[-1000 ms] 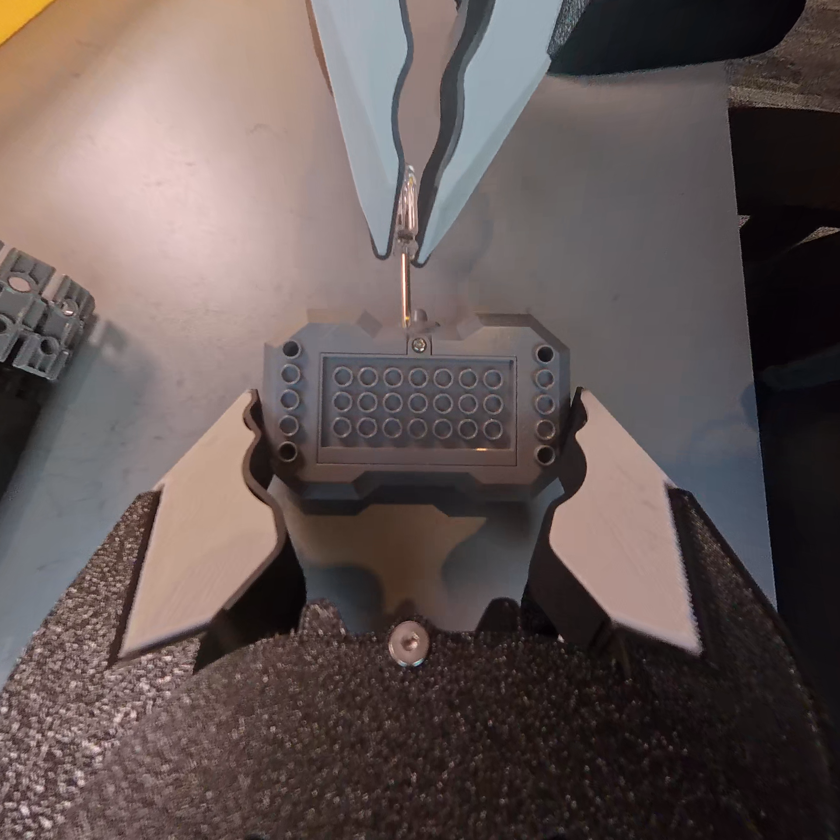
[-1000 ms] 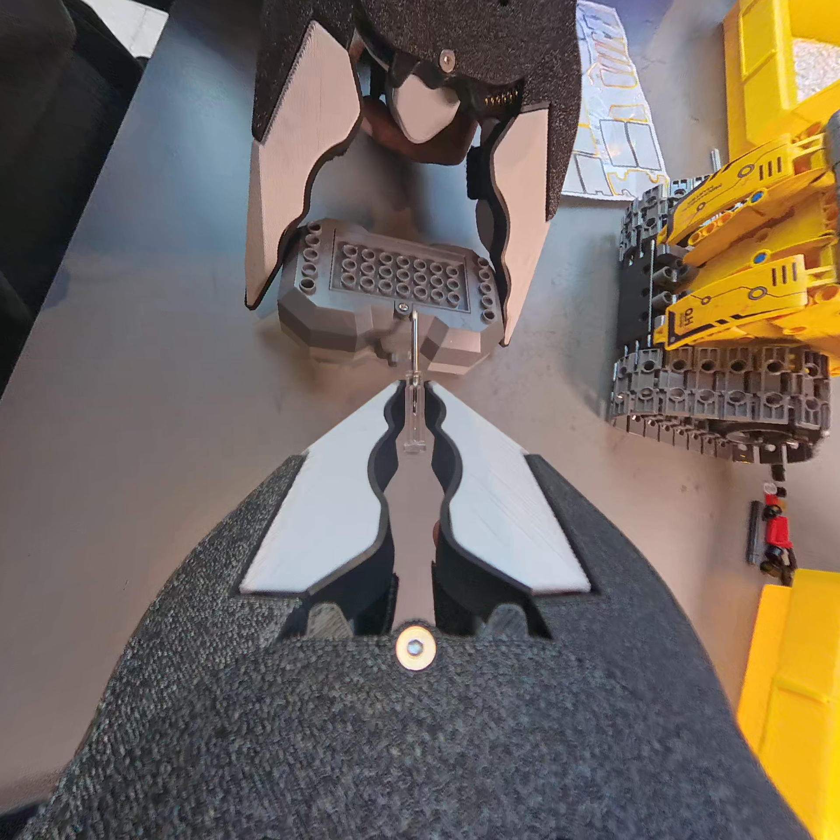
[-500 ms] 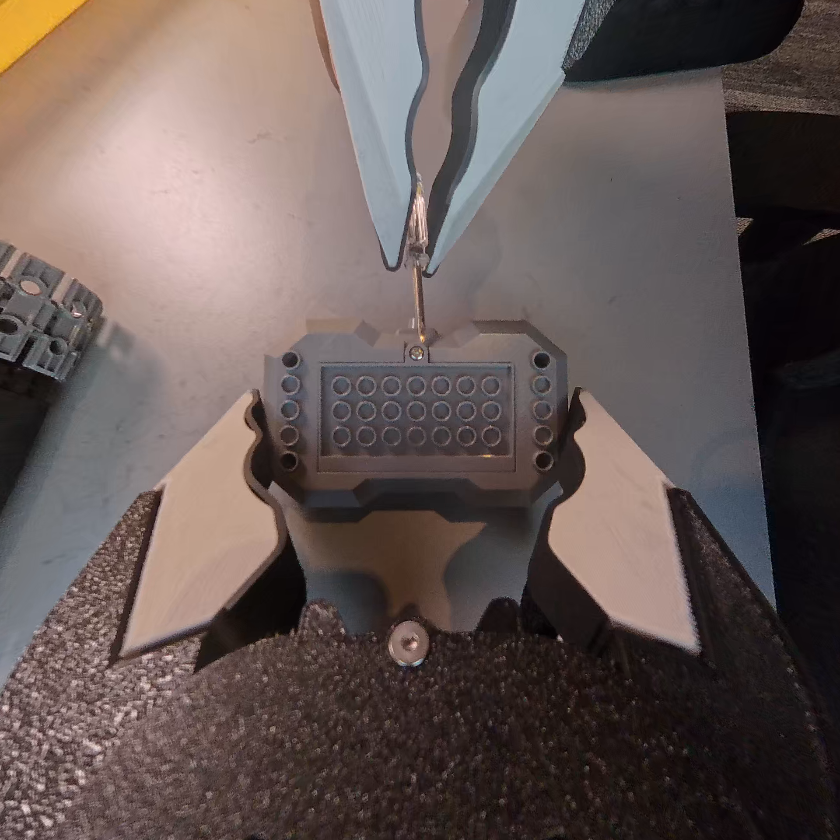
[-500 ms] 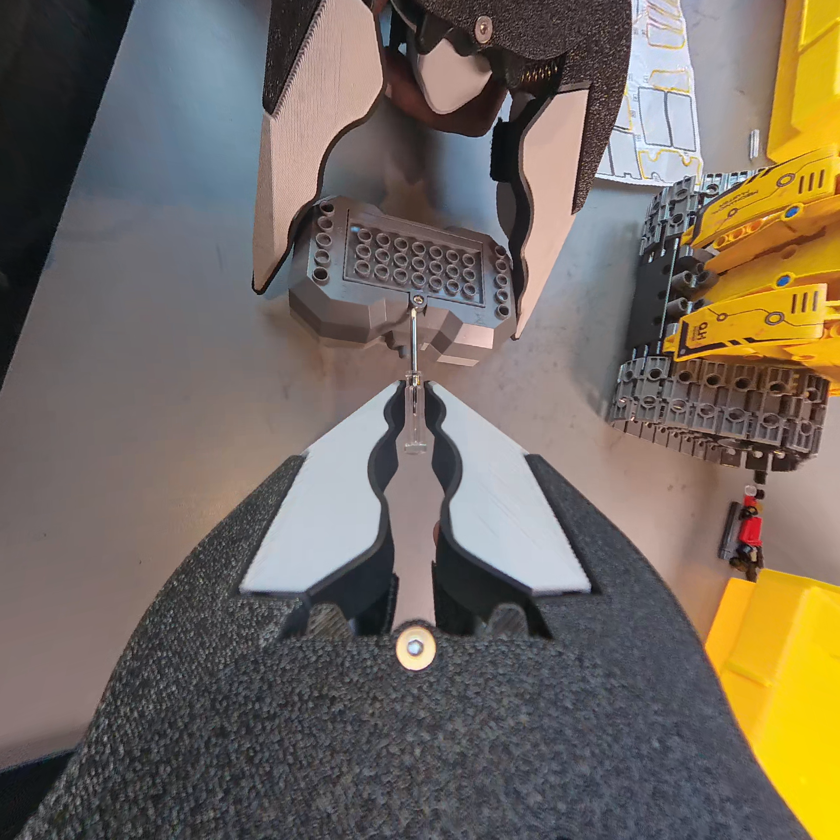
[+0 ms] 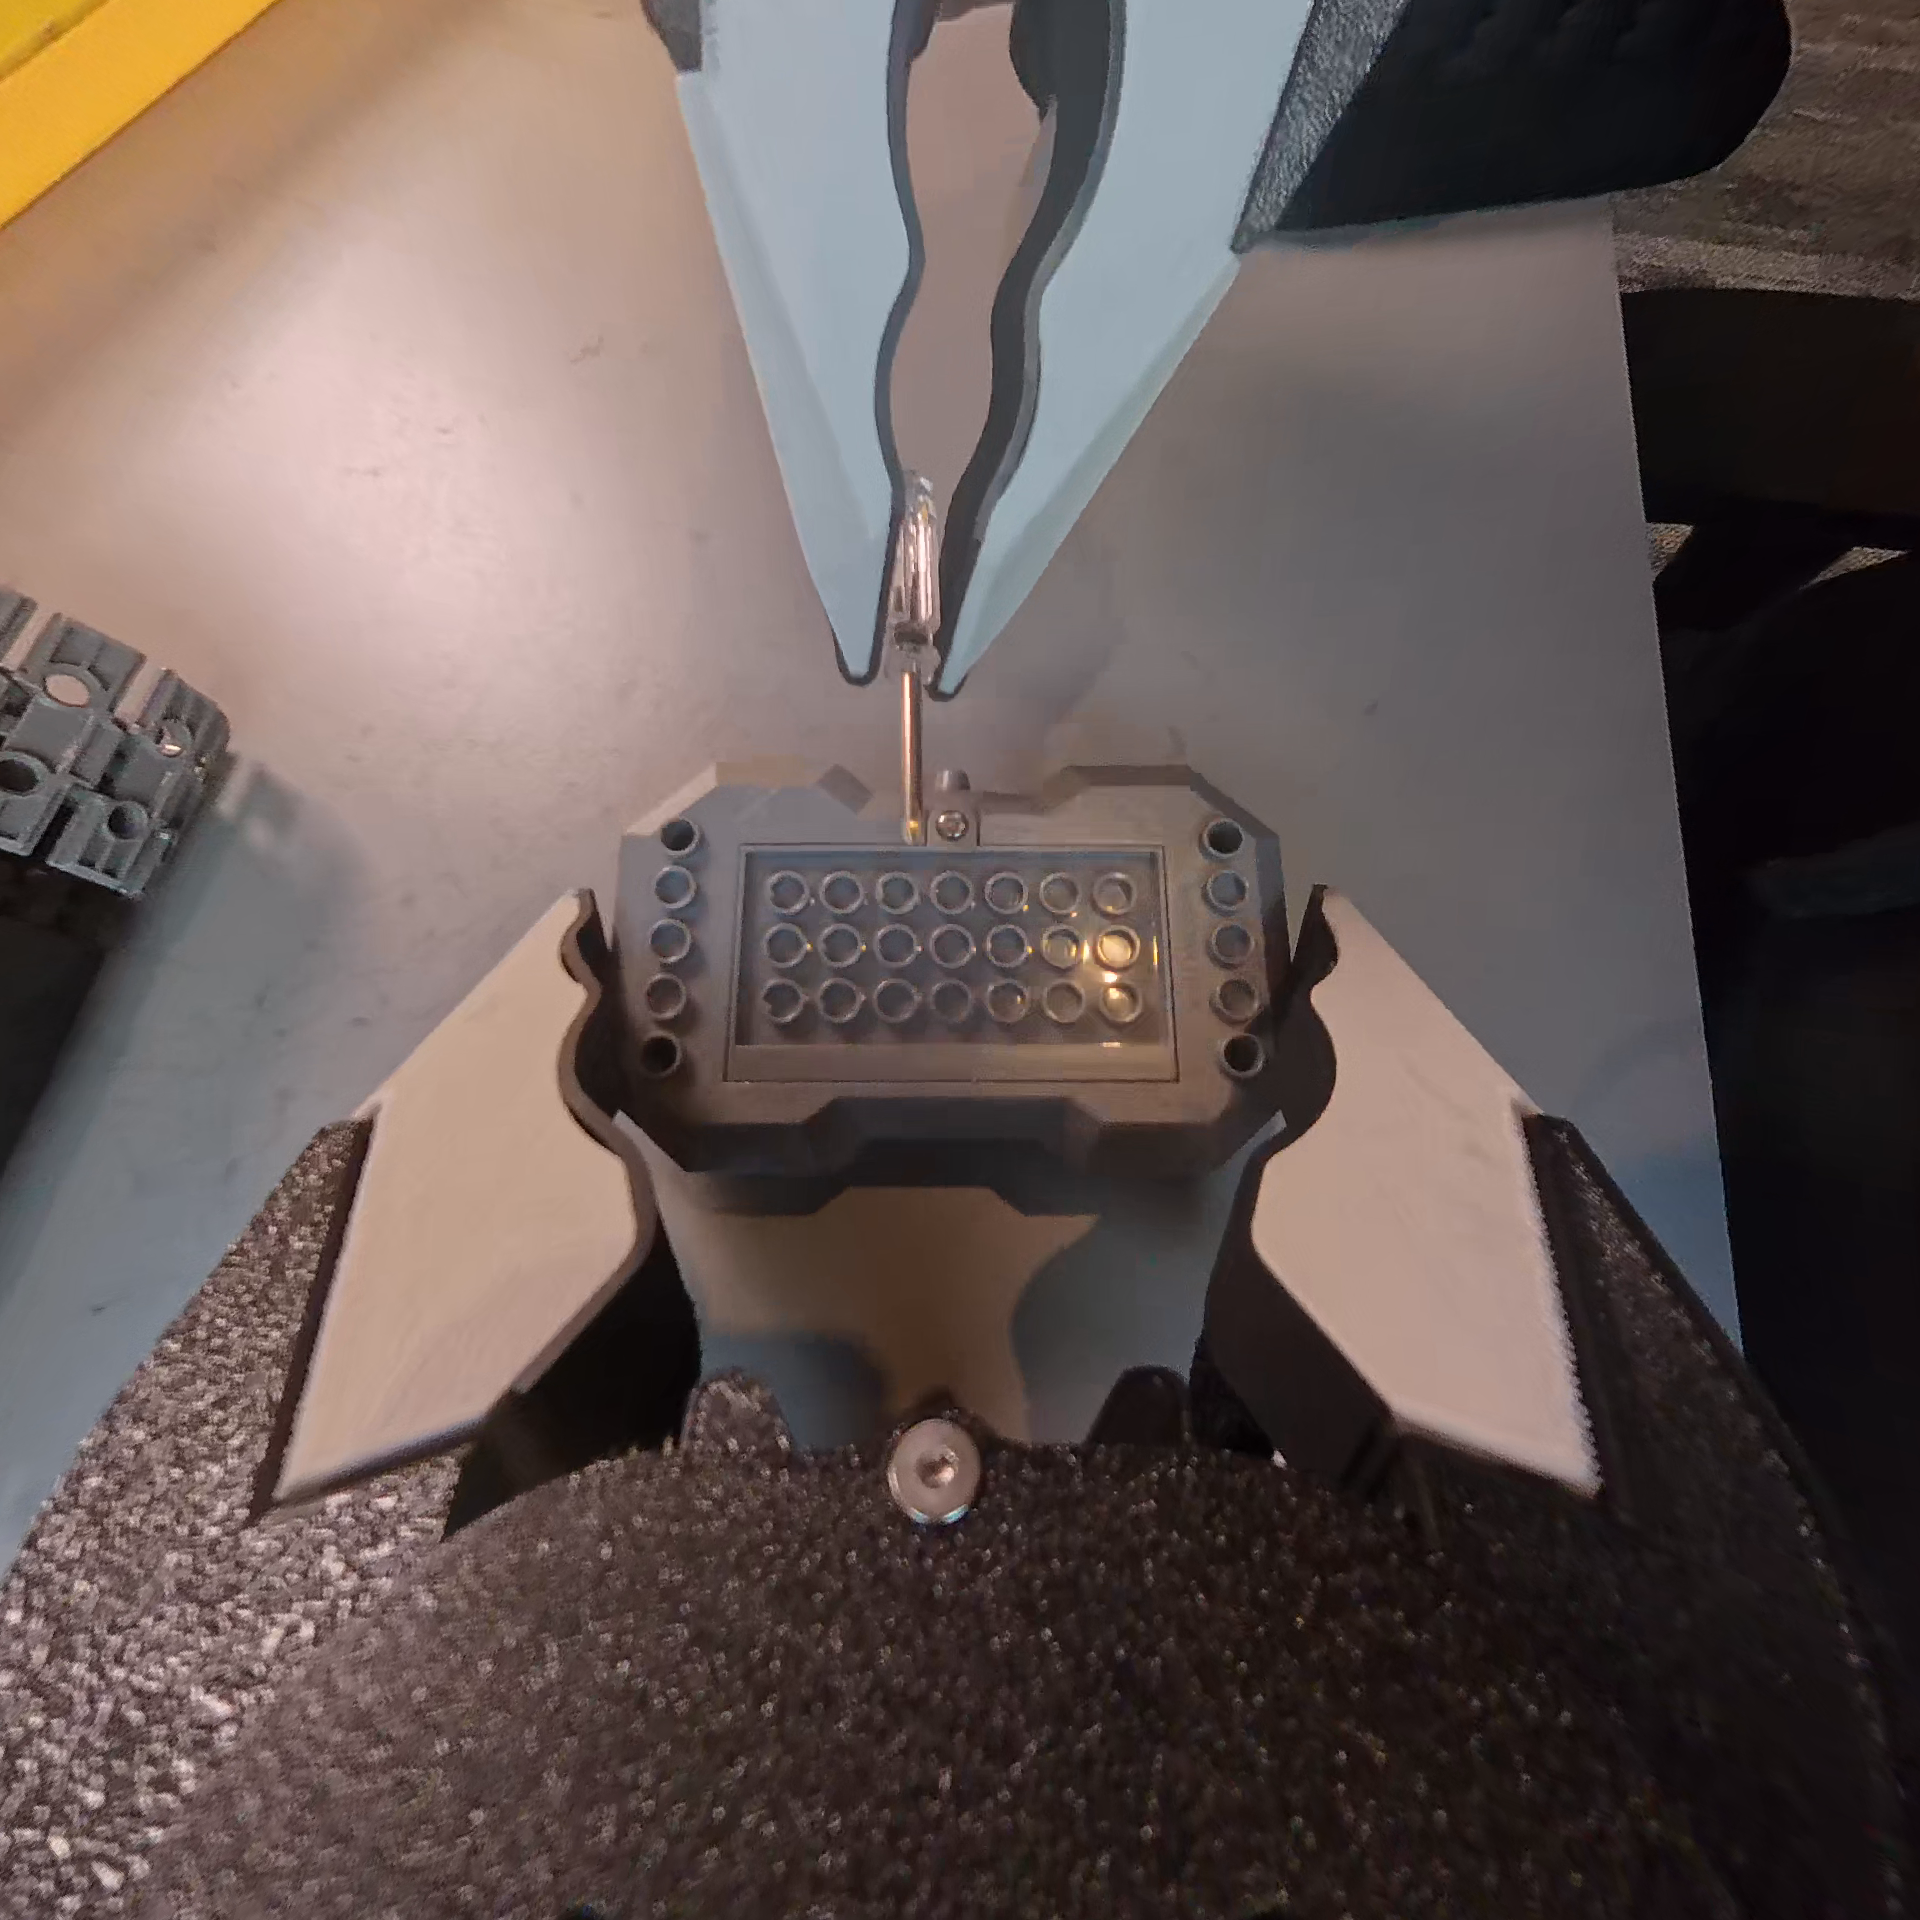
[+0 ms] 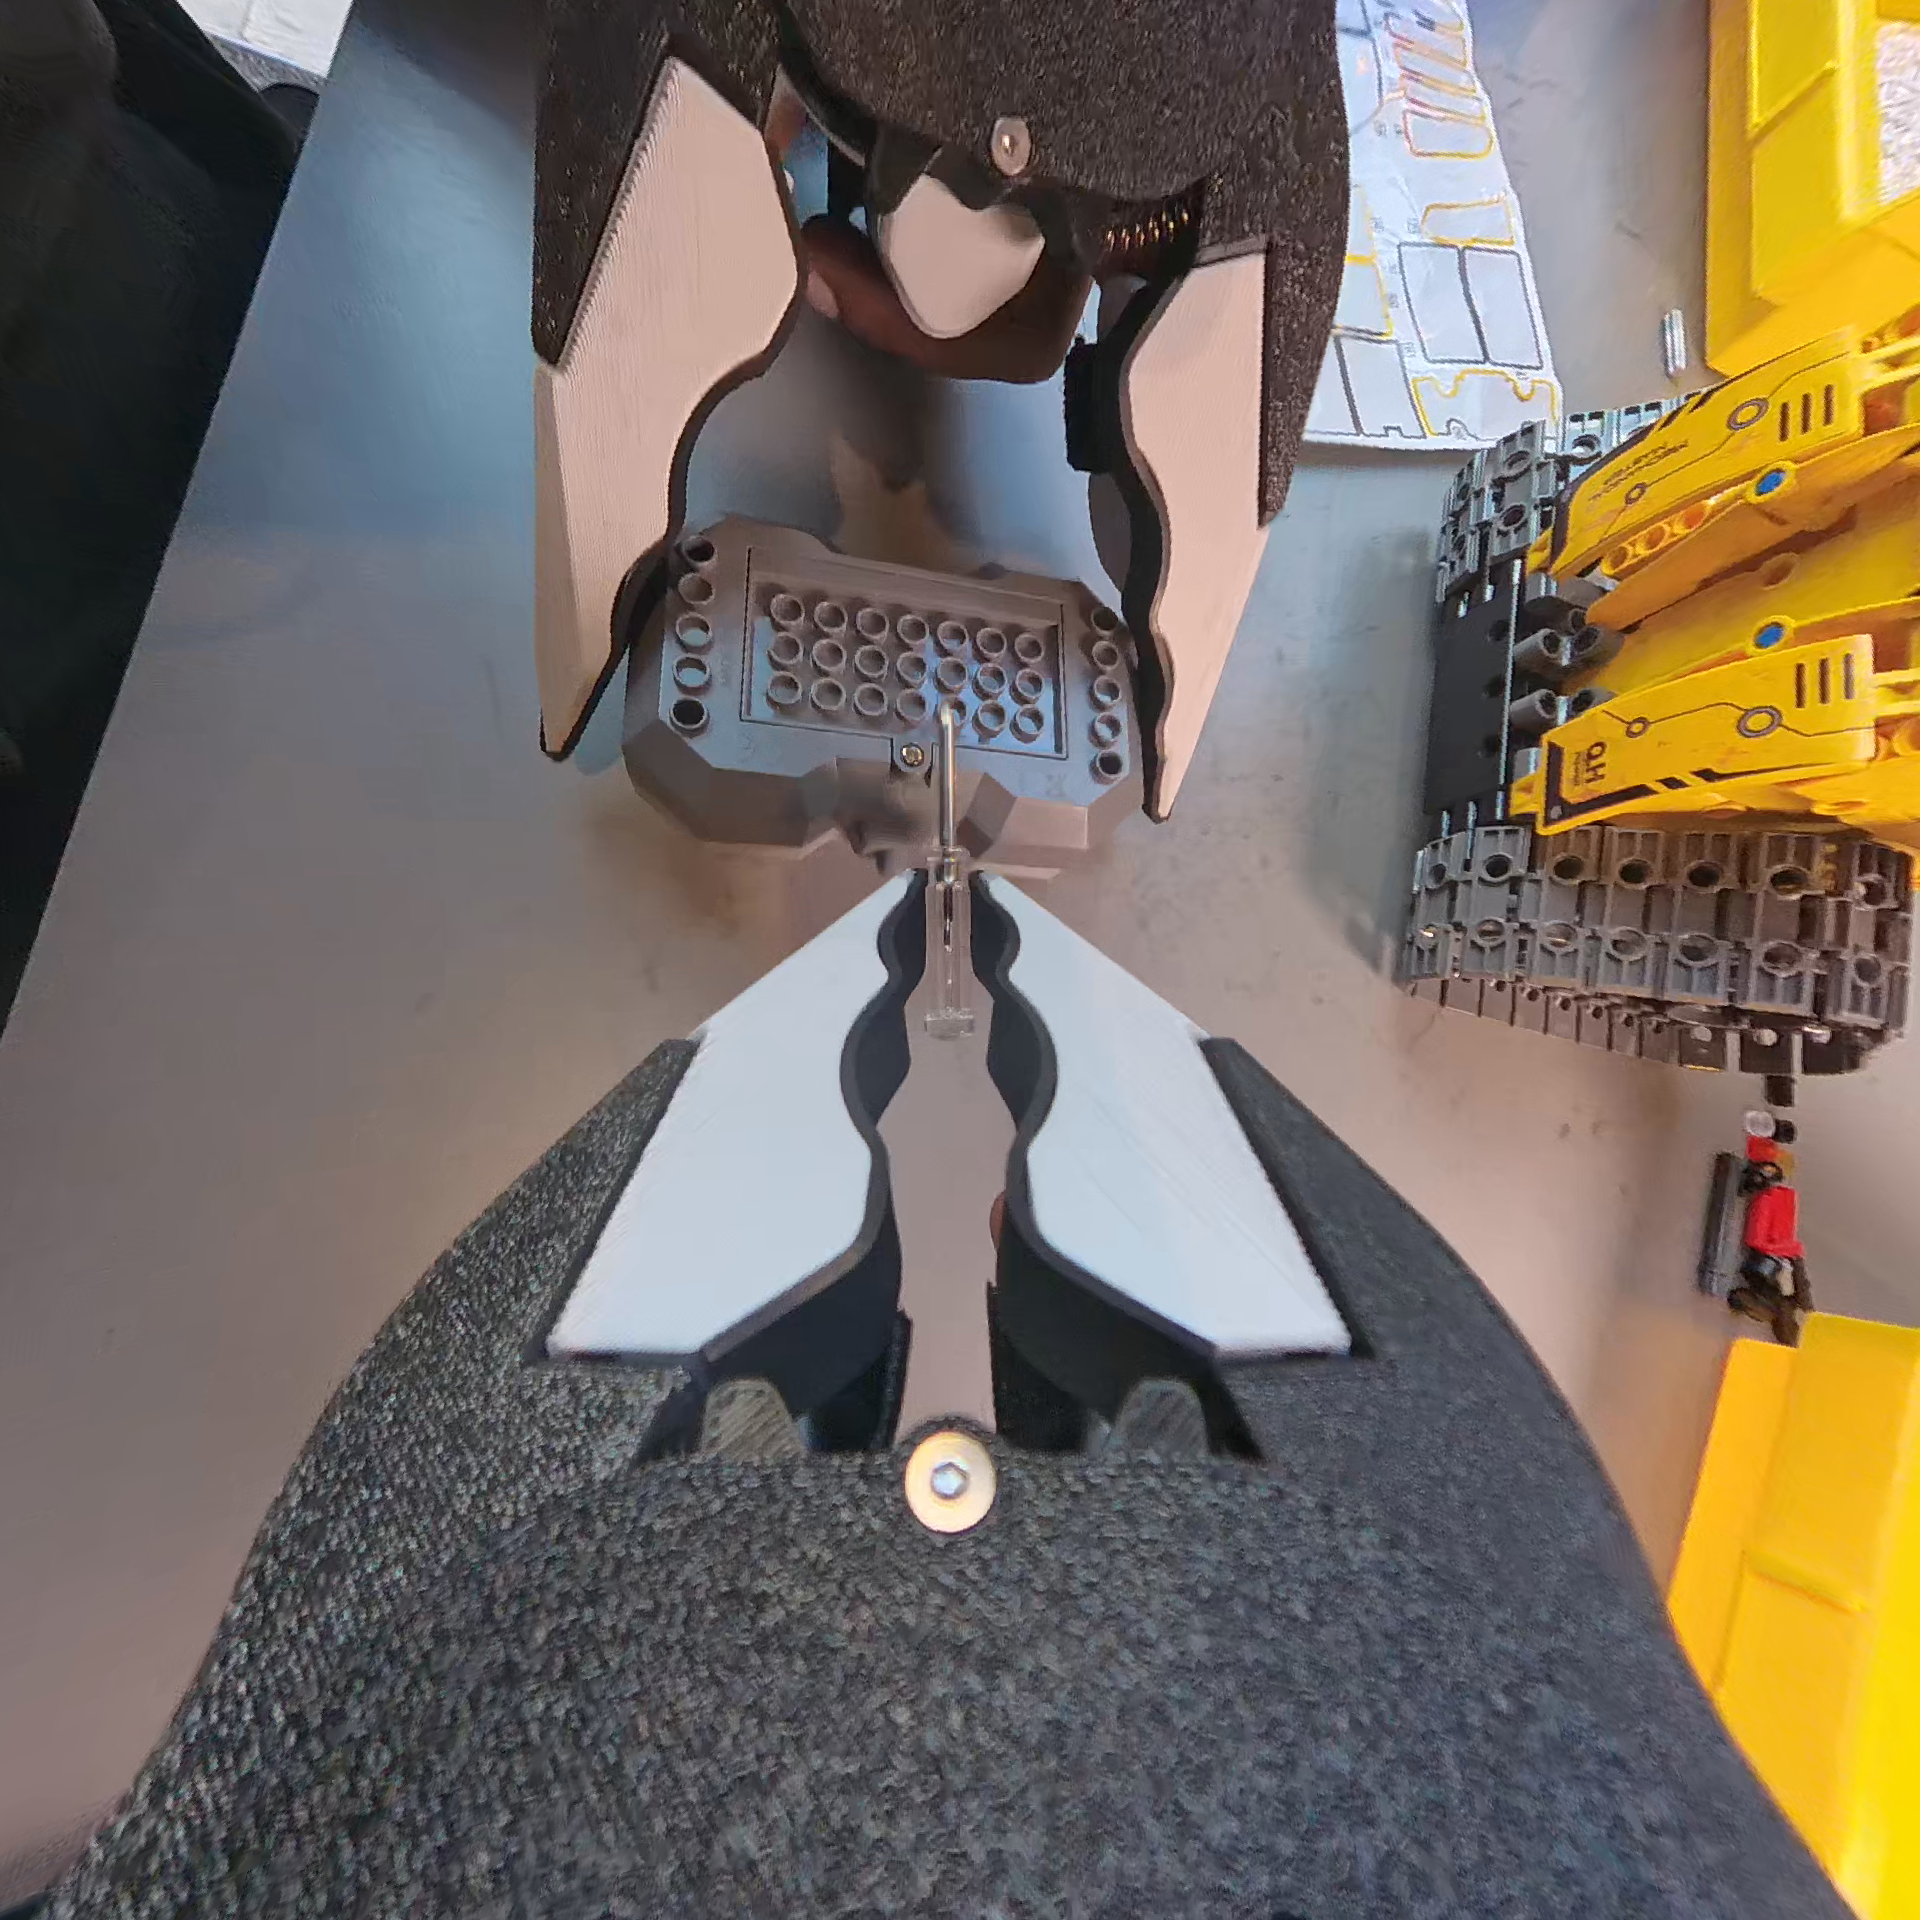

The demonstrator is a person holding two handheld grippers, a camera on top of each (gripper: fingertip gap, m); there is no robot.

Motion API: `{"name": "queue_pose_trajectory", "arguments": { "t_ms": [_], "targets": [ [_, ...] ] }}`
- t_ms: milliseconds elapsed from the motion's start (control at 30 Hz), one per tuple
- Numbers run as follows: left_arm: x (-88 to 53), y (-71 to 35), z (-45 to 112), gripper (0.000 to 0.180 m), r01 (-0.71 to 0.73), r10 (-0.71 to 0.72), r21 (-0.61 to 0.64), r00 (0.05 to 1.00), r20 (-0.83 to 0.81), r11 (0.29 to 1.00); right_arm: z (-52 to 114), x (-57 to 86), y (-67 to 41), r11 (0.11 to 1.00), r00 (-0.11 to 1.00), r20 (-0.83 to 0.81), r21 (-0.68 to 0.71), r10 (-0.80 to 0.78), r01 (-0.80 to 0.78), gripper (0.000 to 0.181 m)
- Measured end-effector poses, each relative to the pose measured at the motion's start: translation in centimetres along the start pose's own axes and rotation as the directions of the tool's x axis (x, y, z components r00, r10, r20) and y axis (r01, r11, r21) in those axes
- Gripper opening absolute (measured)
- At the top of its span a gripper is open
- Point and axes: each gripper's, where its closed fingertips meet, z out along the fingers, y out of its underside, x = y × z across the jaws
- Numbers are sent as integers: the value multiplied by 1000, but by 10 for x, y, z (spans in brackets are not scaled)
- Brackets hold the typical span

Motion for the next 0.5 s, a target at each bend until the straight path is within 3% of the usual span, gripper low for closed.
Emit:
{"name": "queue_pose_trajectory", "arguments": {
  "t_ms": [200,500],
  "targets": [
    [1,-12,-18,124,-9,9,61,1000,3,998,-12,-4,12,997,1000,13,-74,-15,15,7],
    [1,10,-31,114,-8,9,-29,1000,21,1000,-4,-7,13,993,999,18,-111,-40,42,7]
  ]
}}
